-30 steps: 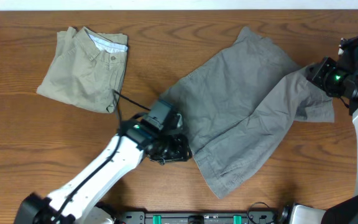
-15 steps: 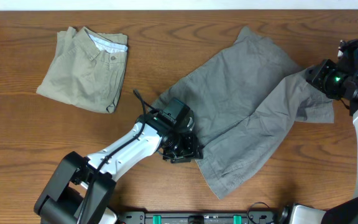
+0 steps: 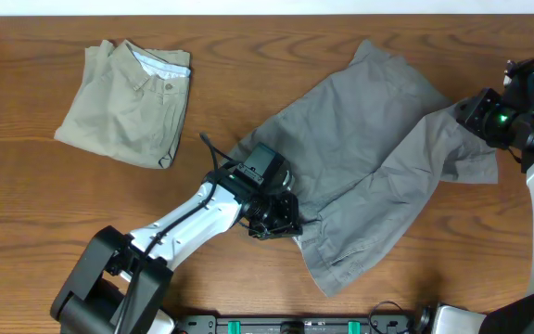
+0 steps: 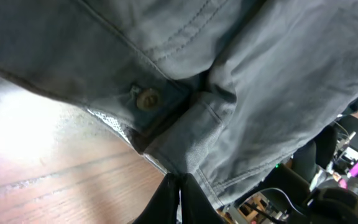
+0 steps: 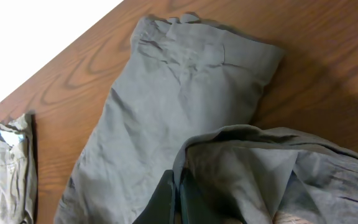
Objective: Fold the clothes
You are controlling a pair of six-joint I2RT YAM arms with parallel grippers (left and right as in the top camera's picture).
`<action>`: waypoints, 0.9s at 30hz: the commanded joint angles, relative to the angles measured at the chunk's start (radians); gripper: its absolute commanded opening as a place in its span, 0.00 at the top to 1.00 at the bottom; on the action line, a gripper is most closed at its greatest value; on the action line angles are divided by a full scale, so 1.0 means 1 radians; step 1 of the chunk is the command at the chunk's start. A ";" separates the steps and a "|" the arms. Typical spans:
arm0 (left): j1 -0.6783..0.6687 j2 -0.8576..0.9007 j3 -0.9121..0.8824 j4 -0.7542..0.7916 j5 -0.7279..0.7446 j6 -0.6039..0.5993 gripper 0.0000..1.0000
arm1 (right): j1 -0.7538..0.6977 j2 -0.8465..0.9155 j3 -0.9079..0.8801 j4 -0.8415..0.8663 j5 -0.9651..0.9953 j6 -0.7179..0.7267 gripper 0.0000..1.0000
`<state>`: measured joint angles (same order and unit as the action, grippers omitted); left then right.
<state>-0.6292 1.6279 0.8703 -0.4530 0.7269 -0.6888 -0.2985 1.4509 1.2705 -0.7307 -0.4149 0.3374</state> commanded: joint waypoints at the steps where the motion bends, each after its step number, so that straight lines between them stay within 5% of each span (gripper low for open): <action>1: 0.014 -0.035 0.012 -0.019 -0.008 -0.004 0.94 | 0.004 -0.022 0.012 -0.002 -0.003 0.006 0.99; 14: 0.139 -0.290 0.013 -0.212 -0.327 0.077 0.94 | 0.004 -0.022 0.012 -0.063 0.027 -0.039 0.99; 18: 0.190 -0.328 0.013 -0.227 -0.245 0.153 0.94 | 0.004 -0.022 0.012 -0.122 0.119 -0.039 0.99; 27: -0.011 -0.195 0.013 -0.216 -0.209 0.120 0.67 | 0.003 -0.022 0.012 -0.227 0.309 -0.039 0.99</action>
<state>-0.5804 1.3781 0.8703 -0.6724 0.5030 -0.5636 -0.2985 1.4502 1.2705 -0.9356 -0.2253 0.3099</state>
